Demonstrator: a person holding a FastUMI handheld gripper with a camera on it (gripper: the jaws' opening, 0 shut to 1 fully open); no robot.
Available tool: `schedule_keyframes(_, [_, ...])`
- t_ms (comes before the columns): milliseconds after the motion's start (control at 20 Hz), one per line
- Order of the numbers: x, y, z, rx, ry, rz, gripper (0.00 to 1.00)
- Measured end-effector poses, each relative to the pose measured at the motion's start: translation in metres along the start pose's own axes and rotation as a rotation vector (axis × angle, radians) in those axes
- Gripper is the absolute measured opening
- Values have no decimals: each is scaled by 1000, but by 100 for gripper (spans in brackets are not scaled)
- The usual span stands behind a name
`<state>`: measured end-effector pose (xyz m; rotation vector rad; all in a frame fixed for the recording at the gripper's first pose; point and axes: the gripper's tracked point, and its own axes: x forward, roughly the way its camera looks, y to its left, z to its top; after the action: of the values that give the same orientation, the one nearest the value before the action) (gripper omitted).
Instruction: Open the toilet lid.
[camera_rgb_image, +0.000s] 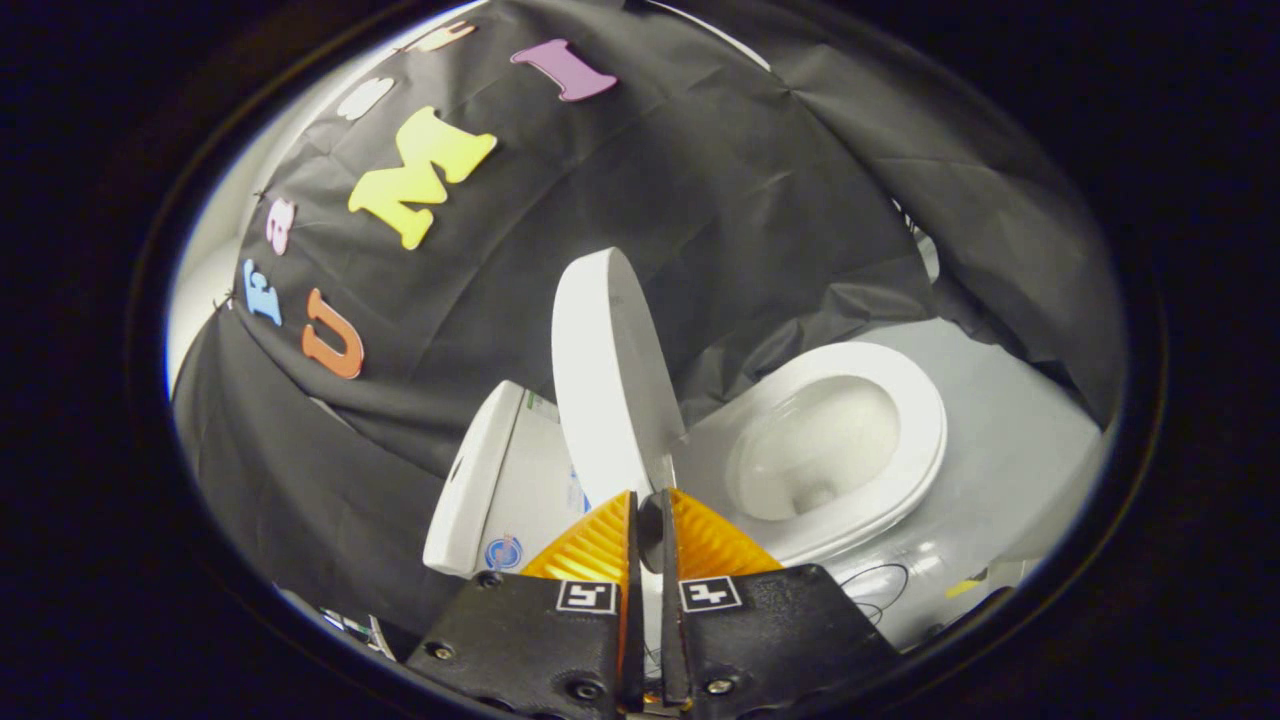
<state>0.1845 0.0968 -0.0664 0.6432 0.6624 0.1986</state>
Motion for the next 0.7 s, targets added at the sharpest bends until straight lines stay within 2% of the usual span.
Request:
schedule_keyframes(200, [3,23,-7,-60,5,-3,10])
schedule_keyframes(700, [13,65,-25,-117,24,33,14])
